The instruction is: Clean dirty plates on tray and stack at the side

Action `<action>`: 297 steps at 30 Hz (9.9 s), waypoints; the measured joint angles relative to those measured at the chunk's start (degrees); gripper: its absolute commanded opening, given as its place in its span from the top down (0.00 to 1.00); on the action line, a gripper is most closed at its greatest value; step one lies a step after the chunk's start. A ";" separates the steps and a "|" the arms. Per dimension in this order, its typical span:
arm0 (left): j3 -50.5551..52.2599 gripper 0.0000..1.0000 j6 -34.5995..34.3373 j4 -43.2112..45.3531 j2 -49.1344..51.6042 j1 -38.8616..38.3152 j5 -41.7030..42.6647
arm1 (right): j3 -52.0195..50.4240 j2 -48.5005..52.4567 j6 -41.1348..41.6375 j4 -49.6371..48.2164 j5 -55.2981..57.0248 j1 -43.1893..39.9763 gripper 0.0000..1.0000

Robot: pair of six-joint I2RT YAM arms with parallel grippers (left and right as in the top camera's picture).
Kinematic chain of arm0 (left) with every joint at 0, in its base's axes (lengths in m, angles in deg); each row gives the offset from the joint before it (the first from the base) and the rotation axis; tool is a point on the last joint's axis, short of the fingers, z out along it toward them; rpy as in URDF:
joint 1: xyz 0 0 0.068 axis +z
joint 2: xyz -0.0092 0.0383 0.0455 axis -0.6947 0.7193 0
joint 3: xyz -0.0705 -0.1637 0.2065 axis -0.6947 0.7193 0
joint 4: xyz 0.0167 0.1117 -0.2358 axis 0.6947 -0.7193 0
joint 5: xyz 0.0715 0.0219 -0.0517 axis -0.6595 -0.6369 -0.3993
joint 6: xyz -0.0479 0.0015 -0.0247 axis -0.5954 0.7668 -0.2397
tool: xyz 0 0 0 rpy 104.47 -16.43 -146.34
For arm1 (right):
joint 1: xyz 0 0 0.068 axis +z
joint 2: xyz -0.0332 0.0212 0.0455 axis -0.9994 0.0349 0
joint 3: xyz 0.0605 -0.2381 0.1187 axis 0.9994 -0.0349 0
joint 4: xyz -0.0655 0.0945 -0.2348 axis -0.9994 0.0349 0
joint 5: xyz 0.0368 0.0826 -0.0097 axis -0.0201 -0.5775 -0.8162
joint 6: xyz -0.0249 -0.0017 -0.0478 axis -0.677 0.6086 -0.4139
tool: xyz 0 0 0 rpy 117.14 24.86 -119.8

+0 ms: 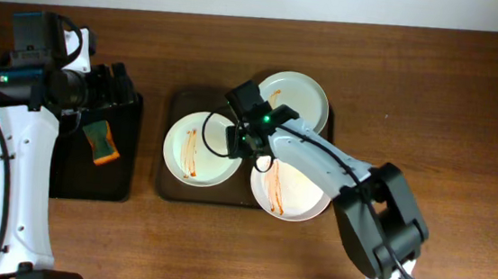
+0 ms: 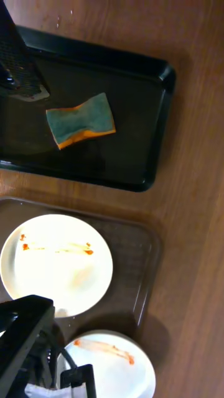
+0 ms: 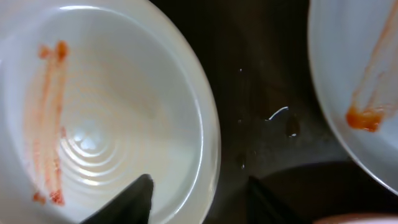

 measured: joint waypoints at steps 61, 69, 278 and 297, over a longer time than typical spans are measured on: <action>3.30 1.00 -7.34 1.29 32.46 3.15 -16.39 | 0.76 4.04 7.34 -2.80 -0.24 0.00 0.95; -17.27 1.00 0.61 -14.29 32.09 1.64 -3.06 | 0.83 4.20 7.37 -2.99 -3.23 -1.01 0.96; -24.17 1.00 -5.66 -19.26 27.61 0.61 -8.11 | -7.72 -27.02 -15.04 23.96 -15.08 -32.24 0.02; -24.17 1.00 -4.59 -19.30 27.61 0.61 -8.11 | -7.72 -27.02 -14.82 23.96 -15.08 -32.24 0.02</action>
